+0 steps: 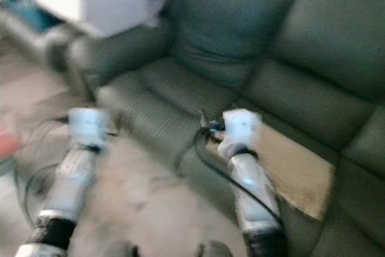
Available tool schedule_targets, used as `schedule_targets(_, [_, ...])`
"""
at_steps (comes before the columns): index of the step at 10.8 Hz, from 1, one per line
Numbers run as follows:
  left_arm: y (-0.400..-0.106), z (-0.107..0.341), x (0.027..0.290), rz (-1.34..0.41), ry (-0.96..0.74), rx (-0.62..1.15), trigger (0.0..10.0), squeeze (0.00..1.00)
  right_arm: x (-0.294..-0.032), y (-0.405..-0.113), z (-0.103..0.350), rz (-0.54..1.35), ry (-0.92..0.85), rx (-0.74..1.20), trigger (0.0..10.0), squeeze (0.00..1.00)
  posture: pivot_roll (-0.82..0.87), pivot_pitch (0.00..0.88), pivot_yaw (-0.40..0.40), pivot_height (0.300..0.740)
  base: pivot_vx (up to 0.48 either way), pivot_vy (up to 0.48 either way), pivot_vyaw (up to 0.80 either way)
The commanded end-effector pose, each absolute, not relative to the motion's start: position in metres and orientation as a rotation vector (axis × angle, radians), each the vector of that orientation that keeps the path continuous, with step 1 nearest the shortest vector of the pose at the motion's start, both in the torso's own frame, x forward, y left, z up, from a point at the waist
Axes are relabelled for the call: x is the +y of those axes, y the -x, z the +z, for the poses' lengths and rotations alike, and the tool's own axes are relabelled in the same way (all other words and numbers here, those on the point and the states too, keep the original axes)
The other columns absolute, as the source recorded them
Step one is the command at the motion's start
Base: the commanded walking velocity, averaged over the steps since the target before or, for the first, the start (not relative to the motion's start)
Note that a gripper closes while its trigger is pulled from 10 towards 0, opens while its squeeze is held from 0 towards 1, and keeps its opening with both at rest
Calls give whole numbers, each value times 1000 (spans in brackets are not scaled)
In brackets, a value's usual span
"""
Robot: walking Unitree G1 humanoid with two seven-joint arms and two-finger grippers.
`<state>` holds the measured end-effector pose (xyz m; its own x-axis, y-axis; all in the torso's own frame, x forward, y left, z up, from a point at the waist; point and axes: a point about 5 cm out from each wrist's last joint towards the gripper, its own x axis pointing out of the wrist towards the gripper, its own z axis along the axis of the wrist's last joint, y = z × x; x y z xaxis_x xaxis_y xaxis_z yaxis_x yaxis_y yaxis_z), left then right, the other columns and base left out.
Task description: Move the pillow to the sofa
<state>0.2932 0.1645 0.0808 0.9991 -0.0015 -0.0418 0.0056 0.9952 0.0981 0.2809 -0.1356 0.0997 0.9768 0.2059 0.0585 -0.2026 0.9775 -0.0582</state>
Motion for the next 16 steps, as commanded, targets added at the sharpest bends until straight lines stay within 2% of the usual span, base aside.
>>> schedule_targets(1, [-293,80,153,-29,-97,49,10000,0,-146,-279,97,177,65,-47,10000,0,-46,51,-43,740,0,480,663])
schedule_targets(3, [-293,78,152,-24,-112,57,10000,0,-143,-283,102,182,61,-72,10000,0,-54,67,-25,740,0,480,666])
schedule_targets(8, [-286,74,154,-2,-147,62,10000,0,-144,-283,99,192,68,-66,10000,0,-39,79,-36,740,0,480,661])
schedule_targets(10, [-280,72,158,-1,-178,51,10000,0,-142,-280,96,195,59,-59,10000,0,-36,80,-36,740,0,0,538])
schedule_targets(14, [-278,77,153,-60,-146,30,10000,0,-143,-280,98,183,58,-72,10000,0,-37,80,-31,740,0,0,0])
schedule_targets(16, [-276,76,151,-66,-139,32,10000,0,-140,-279,98,199,51,-75,10000,0,-37,81,-32,740,351,0,206])
